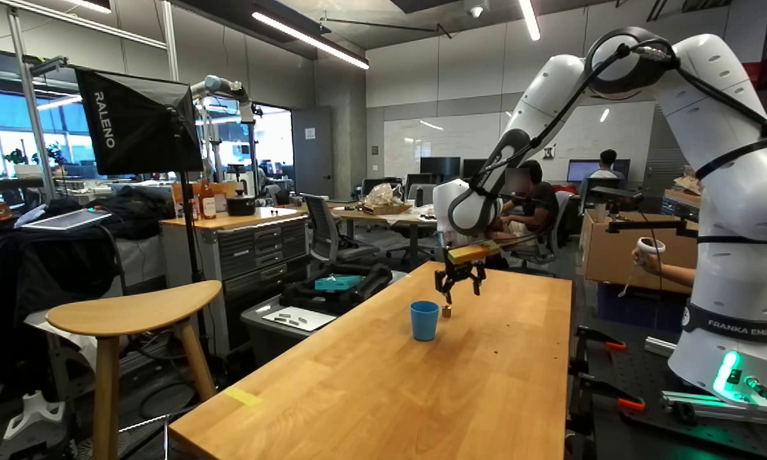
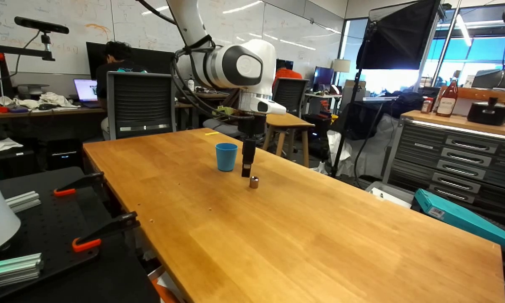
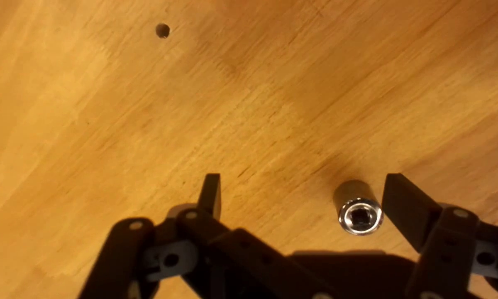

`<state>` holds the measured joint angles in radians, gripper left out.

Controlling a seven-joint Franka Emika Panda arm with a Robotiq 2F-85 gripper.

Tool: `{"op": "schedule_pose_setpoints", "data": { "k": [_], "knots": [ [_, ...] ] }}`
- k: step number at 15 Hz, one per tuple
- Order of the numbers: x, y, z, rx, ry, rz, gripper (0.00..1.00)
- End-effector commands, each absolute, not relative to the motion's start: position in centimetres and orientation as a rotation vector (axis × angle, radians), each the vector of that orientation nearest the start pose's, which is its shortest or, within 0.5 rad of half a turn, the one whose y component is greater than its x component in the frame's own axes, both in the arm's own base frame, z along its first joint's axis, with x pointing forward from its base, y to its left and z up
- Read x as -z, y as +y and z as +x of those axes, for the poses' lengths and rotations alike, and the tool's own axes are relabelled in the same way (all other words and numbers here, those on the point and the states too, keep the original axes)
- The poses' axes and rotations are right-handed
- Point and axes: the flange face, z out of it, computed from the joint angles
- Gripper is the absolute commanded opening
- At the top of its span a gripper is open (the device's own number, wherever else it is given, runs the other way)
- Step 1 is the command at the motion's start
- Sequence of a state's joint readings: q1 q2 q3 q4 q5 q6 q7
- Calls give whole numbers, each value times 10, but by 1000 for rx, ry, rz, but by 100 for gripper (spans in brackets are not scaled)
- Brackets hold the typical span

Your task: Put the gold object in the blue cup

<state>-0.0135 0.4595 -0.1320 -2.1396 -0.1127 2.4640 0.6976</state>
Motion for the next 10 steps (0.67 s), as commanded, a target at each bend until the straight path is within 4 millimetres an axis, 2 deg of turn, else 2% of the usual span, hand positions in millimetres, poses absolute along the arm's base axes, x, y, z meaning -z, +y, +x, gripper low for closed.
{"op": "schedule_pose_setpoints", "data": {
  "k": [1, 5, 8, 9, 10],
  "knots": [
    [-151, -81, 563, -101, 1256, -3072, 100],
    [-136, -83, 574, -58, 1310, -3047, 100],
    [-135, -90, 585, -25, 1359, -3014, 100],
    [-136, -91, 587, -12, 1367, -3007, 75],
    [-136, -91, 590, 5, 1369, -3001, 75]
  ]
}}
